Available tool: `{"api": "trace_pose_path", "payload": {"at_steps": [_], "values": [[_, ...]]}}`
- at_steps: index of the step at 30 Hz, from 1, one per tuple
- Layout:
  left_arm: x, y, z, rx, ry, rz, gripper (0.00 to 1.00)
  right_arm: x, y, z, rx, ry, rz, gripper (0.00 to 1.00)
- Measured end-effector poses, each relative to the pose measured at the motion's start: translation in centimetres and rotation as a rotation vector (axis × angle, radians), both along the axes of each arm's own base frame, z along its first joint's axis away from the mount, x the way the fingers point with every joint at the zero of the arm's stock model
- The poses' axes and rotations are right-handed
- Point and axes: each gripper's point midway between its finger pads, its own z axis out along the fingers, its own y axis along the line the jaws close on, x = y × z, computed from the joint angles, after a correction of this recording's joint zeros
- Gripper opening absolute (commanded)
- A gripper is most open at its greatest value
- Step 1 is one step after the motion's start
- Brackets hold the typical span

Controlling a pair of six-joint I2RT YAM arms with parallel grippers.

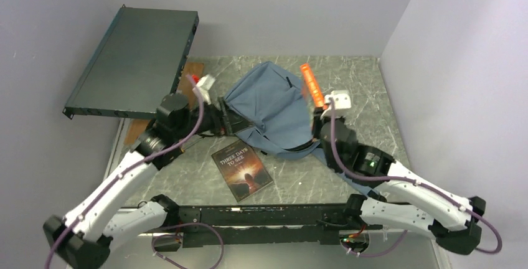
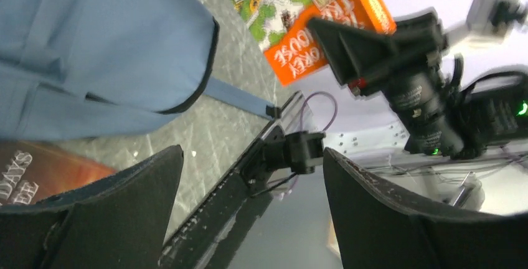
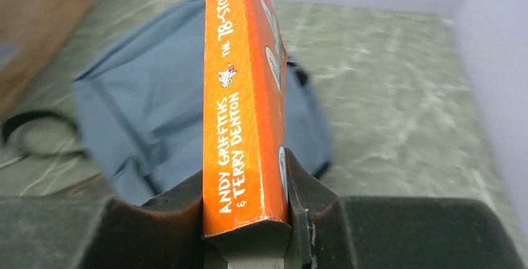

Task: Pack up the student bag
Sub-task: Pick up the book from the center of the board, then place the book in the student bag.

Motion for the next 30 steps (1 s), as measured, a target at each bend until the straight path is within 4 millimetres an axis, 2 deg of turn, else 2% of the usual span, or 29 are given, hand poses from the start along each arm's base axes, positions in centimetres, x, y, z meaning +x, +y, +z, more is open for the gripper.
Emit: {"api": "trace_pose_path", "payload": {"at_steps": [3, 4, 6, 9, 12, 14, 16, 19, 22, 26, 30], "values": [[-0.4, -3.7, 2.3, 0.111, -0.163, -0.125, 0.94, 1.9, -4.5, 0.8, -0.015, 0.03, -0.162, 0.0], [-0.6, -5.1, 2.9, 0.139, -0.213, -0.165, 0.98, 2.5, -6.0, 0.6, -0.031, 0.052, -0.221, 0.0], [-1.1, -7.9, 3.3, 0.2, -0.301, -0.246, 1.0, 3.7, -8.7, -0.4, -0.053, 0.109, -0.315, 0.0], [-0.2, -10.7, 1.7, 0.288, -0.339, -0.3, 1.0, 4.8, -12.5, -3.7, -0.077, 0.249, -0.434, 0.0], [2.3, -13.8, -1.7, 0.419, -0.334, -0.322, 1.0, 3.7, -15.4, -6.3, -0.044, 0.355, -0.515, 0.0], [3.9, -15.9, -4.8, 0.514, -0.327, -0.335, 1.0, 2.4, -15.5, -6.8, 0.01, 0.359, -0.502, 0.0], [4.5, -17.5, -8.2, 0.601, -0.314, -0.358, 1.0, 0.9, -15.1, -6.7, 0.085, 0.337, -0.46, 0.0], [4.7, -18.8, -13.5, 0.745, -0.286, -0.388, 1.0, -0.9, -14.7, -5.8, 0.19, 0.281, -0.408, 0.0], [4.9, -19.4, -16.7, 0.842, -0.269, -0.397, 1.0, -2.0, -15.0, -4.7, 0.24, 0.229, -0.401, 0.0], [5.7, -19.5, -18.3, 0.925, -0.283, -0.373, 1.0, -2.5, -15.0, -4.7, 0.243, 0.234, -0.39, 0.0], [7.1, -19.8, -18.1, 0.972, -0.312, -0.331, 0.98, -2.7, -14.3, -5.3, 0.245, 0.267, -0.354, 0.0]]}}
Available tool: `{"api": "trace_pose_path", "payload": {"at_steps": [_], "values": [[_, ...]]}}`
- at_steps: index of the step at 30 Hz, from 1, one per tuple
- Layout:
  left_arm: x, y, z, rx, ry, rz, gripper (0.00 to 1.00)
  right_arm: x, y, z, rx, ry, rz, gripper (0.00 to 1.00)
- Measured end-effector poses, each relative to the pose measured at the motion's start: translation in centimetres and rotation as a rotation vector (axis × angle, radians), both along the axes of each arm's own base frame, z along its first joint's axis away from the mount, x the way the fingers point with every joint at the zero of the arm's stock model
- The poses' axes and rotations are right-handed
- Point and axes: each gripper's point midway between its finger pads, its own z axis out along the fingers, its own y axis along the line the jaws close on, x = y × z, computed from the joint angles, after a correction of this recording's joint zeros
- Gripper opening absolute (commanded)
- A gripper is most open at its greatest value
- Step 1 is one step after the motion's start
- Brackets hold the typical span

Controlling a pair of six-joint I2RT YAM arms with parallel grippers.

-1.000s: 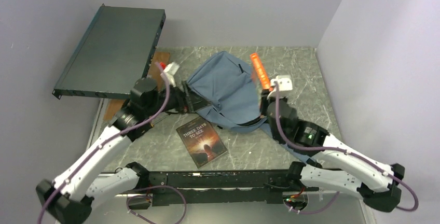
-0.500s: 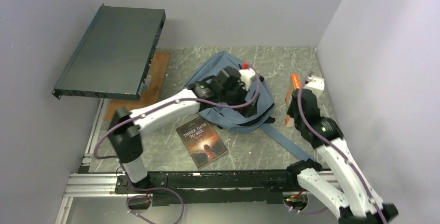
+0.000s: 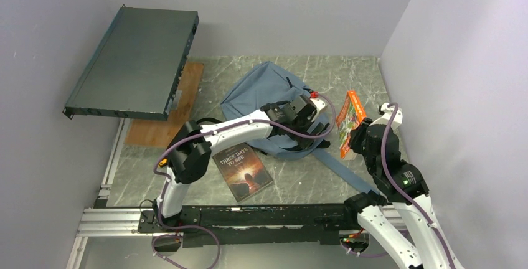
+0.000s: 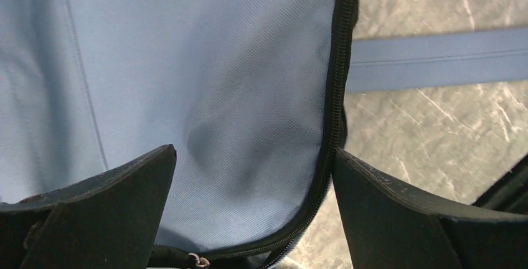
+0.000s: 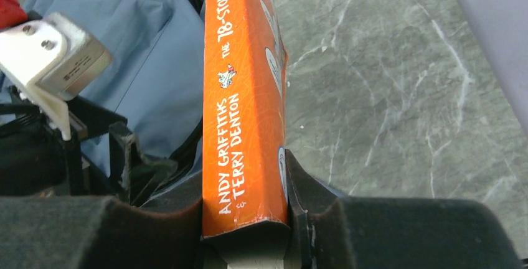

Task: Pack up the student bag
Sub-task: Place the book in the student bag.

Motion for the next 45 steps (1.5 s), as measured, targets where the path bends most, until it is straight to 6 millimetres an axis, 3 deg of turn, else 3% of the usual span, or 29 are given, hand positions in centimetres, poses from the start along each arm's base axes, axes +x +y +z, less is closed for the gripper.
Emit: {"api": "trace_pose_path", "payload": {"at_steps": [3, 9, 13, 14, 18, 21, 29, 32, 38, 42, 45], "values": [[0.9, 0.4, 0.2, 0.032, -0.035, 0.03, 0.87, 0.0, 0.6, -0.2, 0.013, 0.011, 0.027, 0.0], [2.5, 1.0, 0.2, 0.098, -0.102, 0.057, 0.49, -0.1, 2.3, -1.3, 0.043, 0.074, 0.112, 0.0], [3.2, 1.5, 0.2, 0.111, -0.114, 0.055, 0.03, -1.0, 2.9, -2.3, 0.059, 0.125, 0.149, 0.0], [3.4, 1.7, 0.2, 0.113, -0.113, 0.061, 0.0, -1.1, 2.9, -2.3, 0.063, 0.128, 0.15, 0.0], [4.2, 2.9, 0.1, 0.114, -0.122, 0.075, 0.0, -1.6, 3.2, -2.5, 0.086, 0.145, 0.154, 0.0], [4.5, 4.4, 1.2, 0.093, -0.134, 0.103, 0.0, -1.7, 4.0, -2.8, 0.122, 0.16, 0.18, 0.0], [4.3, 8.7, 9.5, -0.092, -0.239, 0.193, 0.0, -1.9, 8.2, -5.0, 0.342, 0.209, 0.274, 0.0], [4.0, 9.1, 11.2, -0.15, -0.255, 0.193, 0.0, -2.0, 10.3, -5.6, 0.467, 0.23, 0.313, 0.0], [2.9, 8.5, 10.6, -0.193, -0.222, 0.147, 0.0, -0.9, 14.5, -6.6, 0.752, 0.262, 0.354, 0.0], [2.3, 7.9, 10.4, -0.228, -0.196, 0.122, 0.0, 2.1, 16.8, -6.8, 0.942, 0.309, 0.34, 0.0], [2.1, 7.8, 10.4, -0.239, -0.189, 0.114, 0.0, 3.9, 17.0, -8.1, 1.025, 0.331, 0.284, 0.0]]}}
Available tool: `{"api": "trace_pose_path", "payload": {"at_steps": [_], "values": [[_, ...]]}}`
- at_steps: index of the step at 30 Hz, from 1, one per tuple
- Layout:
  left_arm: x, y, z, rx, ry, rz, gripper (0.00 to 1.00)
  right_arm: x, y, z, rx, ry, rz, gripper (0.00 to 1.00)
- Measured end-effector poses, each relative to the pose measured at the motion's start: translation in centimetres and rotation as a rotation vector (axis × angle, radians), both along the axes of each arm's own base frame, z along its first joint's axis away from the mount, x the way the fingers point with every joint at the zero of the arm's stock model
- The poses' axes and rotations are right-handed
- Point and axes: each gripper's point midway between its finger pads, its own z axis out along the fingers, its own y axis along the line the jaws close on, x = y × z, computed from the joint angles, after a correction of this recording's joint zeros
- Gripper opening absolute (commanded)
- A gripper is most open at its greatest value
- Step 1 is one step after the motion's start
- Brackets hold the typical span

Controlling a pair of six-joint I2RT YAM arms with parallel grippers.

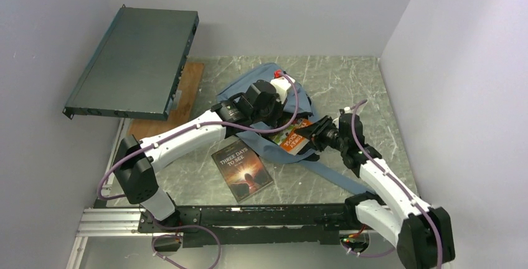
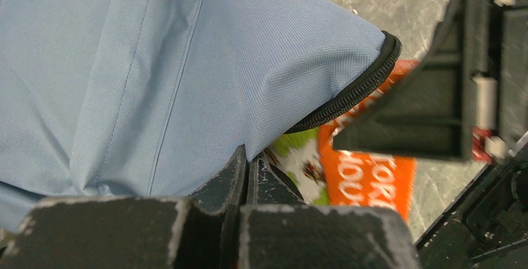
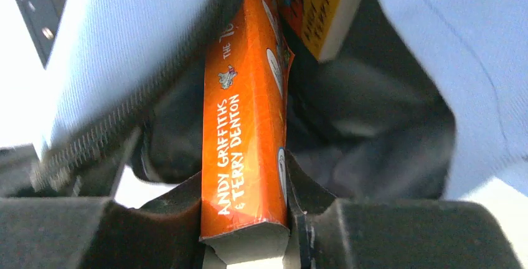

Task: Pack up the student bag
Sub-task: Place the book in the student bag.

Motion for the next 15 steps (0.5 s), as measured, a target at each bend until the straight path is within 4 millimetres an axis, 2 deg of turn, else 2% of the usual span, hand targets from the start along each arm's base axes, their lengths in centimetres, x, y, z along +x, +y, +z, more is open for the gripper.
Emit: {"api": "trace_pose_path", "payload": {"at_steps": [5, 7, 10, 12, 15], "values": [[-0.5, -0.6, -0.1, -0.025, 0.02, -0.025, 0.0, 4.5, -0.6, -0.9, 0.054, -0.01, -0.086, 0.0], [-0.8, -0.8, -0.1, -0.032, 0.032, -0.036, 0.0, 6.1, -0.8, -2.1, 0.033, -0.025, -0.105, 0.0], [-1.1, -0.9, -0.1, -0.039, 0.043, -0.05, 0.0, 7.2, -0.1, -4.0, -0.007, -0.041, -0.083, 0.0], [-1.2, -1.0, -0.2, -0.04, 0.047, -0.055, 0.0, 7.7, 1.2, -4.9, -0.018, -0.058, -0.041, 0.27], [-1.2, -1.1, -0.3, -0.041, 0.053, -0.053, 0.0, 8.2, 2.6, -5.5, -0.034, -0.083, 0.016, 0.6]]}}
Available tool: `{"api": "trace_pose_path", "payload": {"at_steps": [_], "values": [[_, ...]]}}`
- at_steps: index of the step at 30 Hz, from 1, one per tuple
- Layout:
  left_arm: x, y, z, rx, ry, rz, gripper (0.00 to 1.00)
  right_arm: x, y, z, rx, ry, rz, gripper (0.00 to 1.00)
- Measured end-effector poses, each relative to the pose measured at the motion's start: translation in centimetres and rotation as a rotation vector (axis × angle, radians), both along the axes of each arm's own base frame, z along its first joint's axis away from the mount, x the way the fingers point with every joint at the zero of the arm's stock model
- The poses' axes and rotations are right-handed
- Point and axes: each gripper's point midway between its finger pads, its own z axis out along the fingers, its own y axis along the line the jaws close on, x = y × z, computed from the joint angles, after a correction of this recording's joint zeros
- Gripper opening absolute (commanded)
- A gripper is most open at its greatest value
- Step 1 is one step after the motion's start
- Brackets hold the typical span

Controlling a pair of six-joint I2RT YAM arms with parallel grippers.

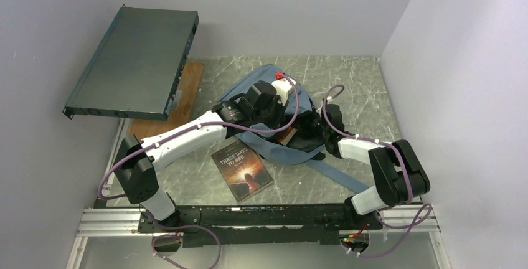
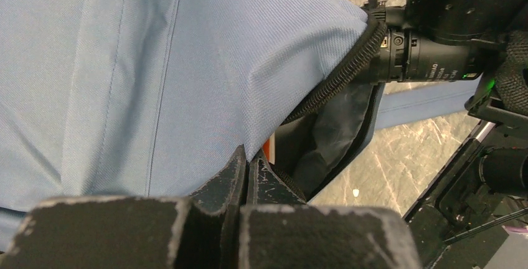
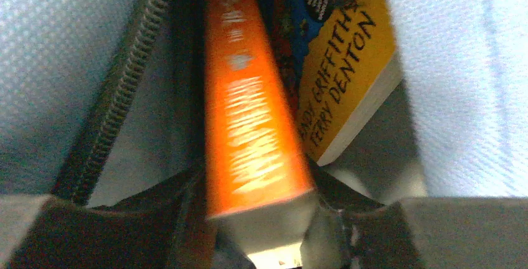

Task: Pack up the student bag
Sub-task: Place the book in the student bag.

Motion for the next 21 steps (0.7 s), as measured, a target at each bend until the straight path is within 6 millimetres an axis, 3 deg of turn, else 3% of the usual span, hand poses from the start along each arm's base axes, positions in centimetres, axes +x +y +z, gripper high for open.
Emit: {"api": "trace_pose_path", "payload": {"at_steps": [2, 6, 10, 13, 16, 18, 21], "values": [[-0.1, 0.0, -0.1, -0.002, 0.012, 0.001, 0.0, -0.2, 0.2, -0.5, -0.026, -0.007, 0.026, 0.78], [-0.3, 0.0, -0.4, -0.003, 0.022, 0.003, 0.0, -0.9, -0.3, -0.8, -0.08, -0.026, 0.047, 0.92], [-0.4, 0.0, -0.5, -0.002, 0.027, -0.003, 0.0, -2.6, -1.5, -0.1, -0.138, -0.059, 0.05, 0.91], [-0.5, -0.1, -0.6, -0.002, 0.033, -0.009, 0.0, -3.5, -2.2, 0.2, -0.166, -0.079, 0.043, 0.76], [-0.7, -0.2, -0.6, -0.004, 0.038, -0.018, 0.0, -4.4, -2.7, -0.8, -0.184, -0.071, 0.034, 0.45], [-0.8, -0.2, -0.7, -0.001, 0.043, -0.022, 0.0, -4.8, -2.9, -1.8, -0.19, -0.048, 0.031, 0.33], [-0.8, -0.4, -1.1, 0.003, 0.052, -0.027, 0.0, -4.5, -2.8, -3.4, -0.187, -0.009, 0.02, 0.04]]}}
